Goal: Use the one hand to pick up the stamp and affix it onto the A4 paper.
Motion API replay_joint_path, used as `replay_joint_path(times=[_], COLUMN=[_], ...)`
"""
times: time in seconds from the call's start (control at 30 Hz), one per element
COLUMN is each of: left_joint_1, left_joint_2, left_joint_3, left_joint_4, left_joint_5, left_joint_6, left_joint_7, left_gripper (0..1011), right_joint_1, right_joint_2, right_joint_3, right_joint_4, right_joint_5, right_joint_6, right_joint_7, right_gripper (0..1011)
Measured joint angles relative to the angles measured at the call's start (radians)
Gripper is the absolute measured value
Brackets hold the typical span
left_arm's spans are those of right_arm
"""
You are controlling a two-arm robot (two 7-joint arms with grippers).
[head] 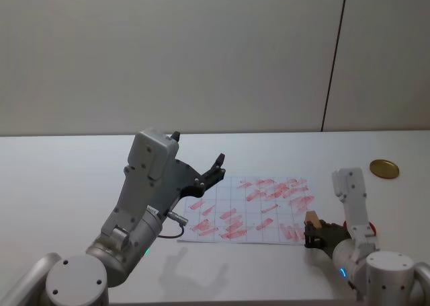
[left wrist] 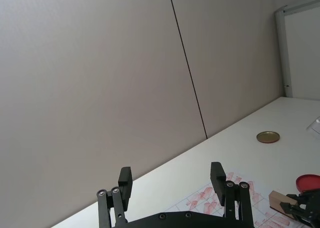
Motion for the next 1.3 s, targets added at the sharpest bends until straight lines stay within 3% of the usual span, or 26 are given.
replay_joint_path(times=[0.47,0.7,1.3], left_joint_1=[0.000,0.000,0.000], left_joint_2=[0.000,0.000,0.000], left_joint_3=[0.000,0.000,0.000], left_joint_4=[0.000,0.000,0.000], left_joint_5=[0.000,0.000,0.000], left_joint_6=[0.000,0.000,0.000], left_joint_7=[0.000,0.000,0.000], left_gripper=[993,993,993], right_joint_1=[0.008,-0.001,-0.027], right_joint_2=[-0.004,-0.003,0.005], right_joint_3=[0.003,0.004,0.018], right_joint_4=[0.008,-0.024,-0.287], right_joint_5=[0.000,-0.002,0.020], right_joint_6=[0.017,0.021,0.025], right_joint_7=[-0.001,-0.005,-0.039], right_gripper=[217,217,217])
